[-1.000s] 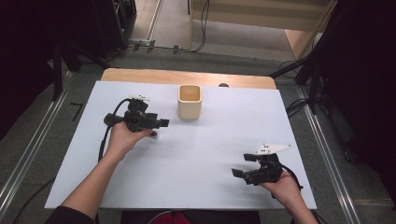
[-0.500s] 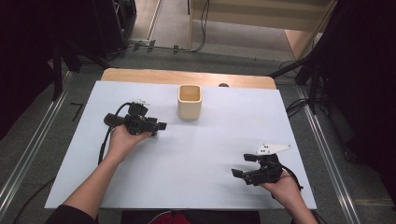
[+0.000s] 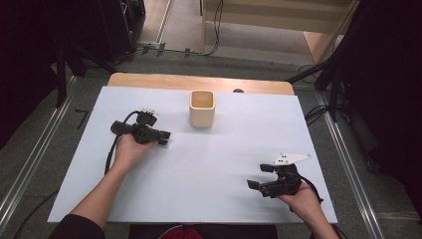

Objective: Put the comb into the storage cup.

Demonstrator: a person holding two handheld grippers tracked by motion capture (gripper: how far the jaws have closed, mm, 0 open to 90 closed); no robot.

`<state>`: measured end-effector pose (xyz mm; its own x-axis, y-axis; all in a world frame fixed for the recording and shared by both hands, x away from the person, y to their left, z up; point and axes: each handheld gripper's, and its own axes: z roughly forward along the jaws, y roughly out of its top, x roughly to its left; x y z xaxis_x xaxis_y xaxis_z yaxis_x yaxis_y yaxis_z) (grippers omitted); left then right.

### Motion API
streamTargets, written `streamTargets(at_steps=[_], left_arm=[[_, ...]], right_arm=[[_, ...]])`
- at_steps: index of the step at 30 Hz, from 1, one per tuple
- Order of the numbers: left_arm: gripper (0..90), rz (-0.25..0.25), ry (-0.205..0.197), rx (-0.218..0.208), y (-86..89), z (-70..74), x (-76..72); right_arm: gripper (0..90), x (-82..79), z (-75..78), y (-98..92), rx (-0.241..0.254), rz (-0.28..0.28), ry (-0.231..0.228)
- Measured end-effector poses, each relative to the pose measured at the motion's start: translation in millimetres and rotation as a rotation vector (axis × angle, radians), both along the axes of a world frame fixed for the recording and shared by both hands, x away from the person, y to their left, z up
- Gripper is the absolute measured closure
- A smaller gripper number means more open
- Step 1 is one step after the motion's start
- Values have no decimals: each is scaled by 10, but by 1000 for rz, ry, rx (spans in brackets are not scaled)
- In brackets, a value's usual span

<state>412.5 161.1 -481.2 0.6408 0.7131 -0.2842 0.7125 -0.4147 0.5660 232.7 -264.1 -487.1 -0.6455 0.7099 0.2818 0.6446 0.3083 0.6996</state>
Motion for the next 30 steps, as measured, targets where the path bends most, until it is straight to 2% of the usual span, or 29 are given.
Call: streamTargets(at_steps=[15,30], left_arm=[[900,-7,35,35,-10,-82,-9],[900,-13,54,35,81,-89,-76]], right_arm=[[129,1,3,14,10,2,-2],[129,-5,4,3,5,0,-5]])
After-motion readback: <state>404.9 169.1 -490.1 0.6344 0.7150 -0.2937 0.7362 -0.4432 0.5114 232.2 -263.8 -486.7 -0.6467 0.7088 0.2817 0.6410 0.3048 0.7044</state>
